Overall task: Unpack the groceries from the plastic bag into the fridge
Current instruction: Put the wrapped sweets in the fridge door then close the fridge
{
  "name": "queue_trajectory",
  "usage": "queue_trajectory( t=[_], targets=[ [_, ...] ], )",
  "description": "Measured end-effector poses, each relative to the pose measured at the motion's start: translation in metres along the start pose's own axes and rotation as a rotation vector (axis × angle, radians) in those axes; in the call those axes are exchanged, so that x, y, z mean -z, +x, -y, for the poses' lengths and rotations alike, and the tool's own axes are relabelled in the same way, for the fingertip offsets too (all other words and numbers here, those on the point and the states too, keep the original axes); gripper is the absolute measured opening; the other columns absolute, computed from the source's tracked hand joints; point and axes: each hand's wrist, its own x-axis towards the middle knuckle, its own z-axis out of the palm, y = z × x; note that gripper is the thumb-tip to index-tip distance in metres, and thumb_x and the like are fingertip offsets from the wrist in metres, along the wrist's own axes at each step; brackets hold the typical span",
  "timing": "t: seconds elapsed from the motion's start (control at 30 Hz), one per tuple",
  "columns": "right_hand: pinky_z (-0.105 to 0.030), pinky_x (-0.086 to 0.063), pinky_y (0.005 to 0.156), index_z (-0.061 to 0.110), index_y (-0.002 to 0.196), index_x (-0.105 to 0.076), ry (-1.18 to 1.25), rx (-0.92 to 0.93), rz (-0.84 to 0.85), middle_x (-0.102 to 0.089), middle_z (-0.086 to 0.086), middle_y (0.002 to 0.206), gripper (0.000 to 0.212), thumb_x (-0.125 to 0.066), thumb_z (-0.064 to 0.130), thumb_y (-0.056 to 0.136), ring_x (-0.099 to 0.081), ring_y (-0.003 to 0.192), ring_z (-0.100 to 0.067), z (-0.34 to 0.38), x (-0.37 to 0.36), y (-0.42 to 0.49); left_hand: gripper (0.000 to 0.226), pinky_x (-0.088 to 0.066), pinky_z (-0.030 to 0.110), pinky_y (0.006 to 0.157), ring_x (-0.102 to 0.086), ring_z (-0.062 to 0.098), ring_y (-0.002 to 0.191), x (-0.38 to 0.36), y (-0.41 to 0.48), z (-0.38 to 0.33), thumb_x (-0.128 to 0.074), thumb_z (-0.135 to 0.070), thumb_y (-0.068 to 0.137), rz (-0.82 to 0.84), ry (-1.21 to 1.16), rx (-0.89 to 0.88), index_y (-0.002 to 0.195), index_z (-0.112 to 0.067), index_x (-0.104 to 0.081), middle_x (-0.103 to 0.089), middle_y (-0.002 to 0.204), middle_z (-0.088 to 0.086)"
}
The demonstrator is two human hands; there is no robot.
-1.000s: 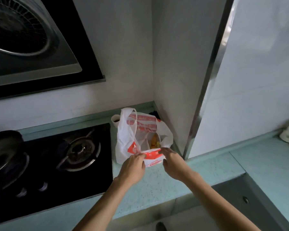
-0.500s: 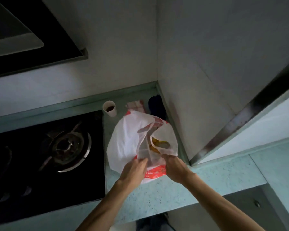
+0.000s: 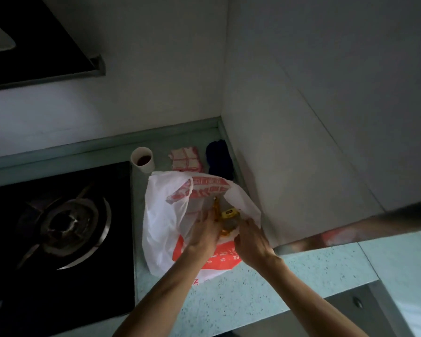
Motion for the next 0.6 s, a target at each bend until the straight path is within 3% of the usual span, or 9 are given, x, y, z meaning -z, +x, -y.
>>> queue_trajectory(
  t=[0.07, 0.13, 0.2, 0.23, 0.3, 0.4, 0.53, 0.6],
  targets=[
    [-0.029, -0.056, 0.075, 0.021, 0.101, -0.052, -0.003, -0.024, 0.036, -0.061, -0.002, 0.108, 0.014, -0.045, 0.01, 0.097, -0.063, 0.087, -0.022, 0.001, 0.002, 0.002, 0.065, -0.038, 0.032, 0.114, -0.047, 0.018, 0.135, 0.003, -0.006, 0.001, -0.054, -0.055, 0.09, -0.008, -0.086, 0.033, 0.147, -0.032, -0.033, -0.045, 0.148, -0.004],
    [-0.031, -0.059, 0.075, 0.021, 0.1, -0.053, -0.03, -0.025, 0.049, -0.064, 0.0, 0.106, 0.009, -0.046, 0.016, 0.098, -0.065, 0.084, -0.018, 0.003, 0.002, 0.008, 0.043, -0.051, 0.023, 0.098, -0.064, 0.011, 0.107, 0.014, -0.014, 0.005, -0.059, -0.053, 0.089, 0.041, -0.251, 0.069, 0.124, -0.029, -0.056, -0.065, 0.121, -0.006],
    [-0.035, -0.059, 0.08, 0.022, 0.102, -0.053, -0.047, 0.0, 0.062, -0.065, 0.0, 0.107, 0.008, -0.046, 0.019, 0.099, -0.066, 0.089, -0.019, 0.003, -0.003, 0.014, 0.021, -0.054, 0.015, 0.079, -0.067, 0.009, 0.084, 0.028, -0.022, 0.011, -0.065, -0.045, 0.088, 0.012, -0.363, 0.099, 0.093, -0.026, -0.067, -0.069, 0.092, -0.01],
    [-0.037, -0.058, 0.083, 0.023, 0.106, -0.052, -0.068, 0.022, 0.073, -0.065, 0.0, 0.108, 0.01, -0.044, 0.021, 0.099, -0.065, 0.092, -0.02, 0.003, -0.007, 0.018, 0.019, -0.054, 0.013, 0.074, -0.066, 0.009, 0.081, 0.033, -0.024, 0.016, -0.068, -0.043, 0.087, -0.006, -0.411, 0.143, 0.088, -0.024, -0.068, -0.068, 0.087, -0.013],
    [-0.04, -0.056, 0.085, 0.032, 0.112, -0.051, -0.029, 0.054, 0.076, -0.065, 0.002, 0.108, 0.017, -0.043, 0.038, 0.099, -0.065, 0.096, -0.021, 0.008, -0.004, 0.02, 0.026, -0.055, 0.015, 0.075, -0.065, 0.005, 0.08, 0.043, -0.028, 0.022, -0.073, -0.048, 0.08, -0.065, -0.435, 0.144, 0.09, -0.025, -0.068, -0.067, 0.09, -0.016],
    [-0.036, -0.059, 0.08, 0.043, 0.102, -0.054, 0.025, 0.119, -0.011, -0.071, 0.006, 0.092, 0.028, -0.041, 0.065, 0.09, -0.069, 0.087, -0.015, 0.011, -0.009, 0.022, 0.037, -0.057, 0.021, 0.08, -0.067, 0.005, 0.084, 0.058, -0.036, 0.027, -0.074, -0.05, 0.077, -0.102, -0.566, 0.173, 0.104, -0.026, -0.064, -0.07, 0.1, -0.014],
    [-0.041, -0.06, 0.077, 0.028, 0.1, -0.056, 0.022, 0.066, 0.014, -0.069, -0.005, 0.09, 0.03, -0.038, 0.051, 0.094, -0.069, 0.081, -0.019, 0.019, -0.015, 0.031, 0.034, -0.058, 0.025, 0.083, -0.069, 0.008, 0.093, 0.071, -0.047, 0.035, -0.073, -0.042, 0.083, -0.071, -0.745, 0.299, 0.11, -0.033, -0.054, -0.067, 0.101, -0.014],
    [-0.035, -0.058, 0.075, 0.02, 0.103, -0.057, 0.107, -0.083, 0.003, -0.067, -0.003, 0.092, 0.03, -0.037, 0.043, 0.098, -0.068, 0.086, -0.022, 0.027, -0.015, 0.034, 0.03, -0.056, 0.022, 0.081, -0.067, 0.008, 0.094, 0.076, -0.053, 0.04, -0.071, -0.036, 0.086, -0.04, -0.802, 0.367, 0.11, -0.029, -0.053, -0.066, 0.102, -0.012]
  ],
)
